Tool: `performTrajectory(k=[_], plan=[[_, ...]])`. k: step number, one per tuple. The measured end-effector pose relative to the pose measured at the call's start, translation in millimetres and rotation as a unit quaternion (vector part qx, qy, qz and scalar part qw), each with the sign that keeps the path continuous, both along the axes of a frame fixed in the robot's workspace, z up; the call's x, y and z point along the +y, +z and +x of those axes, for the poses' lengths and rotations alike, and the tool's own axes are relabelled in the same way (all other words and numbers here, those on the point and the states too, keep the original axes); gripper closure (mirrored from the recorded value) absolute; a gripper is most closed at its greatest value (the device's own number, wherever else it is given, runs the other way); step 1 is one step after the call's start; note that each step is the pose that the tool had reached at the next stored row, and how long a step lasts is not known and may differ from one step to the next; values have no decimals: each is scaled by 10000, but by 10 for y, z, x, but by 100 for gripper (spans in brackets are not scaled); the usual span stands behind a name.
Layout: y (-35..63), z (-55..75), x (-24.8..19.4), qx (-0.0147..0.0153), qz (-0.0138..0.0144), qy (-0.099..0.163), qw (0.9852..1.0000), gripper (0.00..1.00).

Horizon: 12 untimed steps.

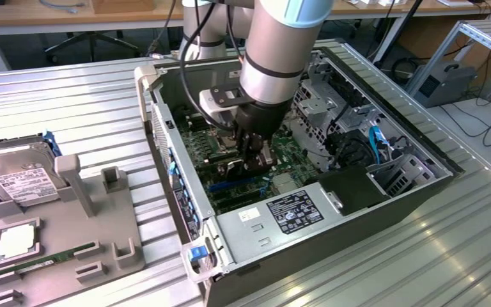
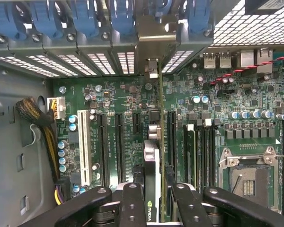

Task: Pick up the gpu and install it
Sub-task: 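Insert the gpu into the slot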

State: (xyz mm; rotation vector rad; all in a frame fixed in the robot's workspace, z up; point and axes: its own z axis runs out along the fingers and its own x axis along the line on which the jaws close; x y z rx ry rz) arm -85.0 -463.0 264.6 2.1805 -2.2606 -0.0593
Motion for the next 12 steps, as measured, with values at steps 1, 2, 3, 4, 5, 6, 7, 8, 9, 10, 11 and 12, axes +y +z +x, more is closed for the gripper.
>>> performTrajectory(k=[1,2,3,4,5,6,7,8,9,10,11,12], plan=[[-16,2,1,0,2,0,10000,73],[-21,2,2,1,1,-1,10000,73],[-21,2,2,1,0,0,10000,73],[-22,2,2,1,1,0,10000,73],[-17,2,3,1,2,-1,10000,73],[-8,2,3,1,3,0,10000,73],[1,2,3,1,2,0,10000,73],[11,2,3,2,1,-1,10000,73],[11,2,3,1,2,-1,10000,73],[11,2,3,1,2,-1,10000,73],[6,1,3,1,2,1,10000,73],[-4,1,3,2,1,17,10000,73]])
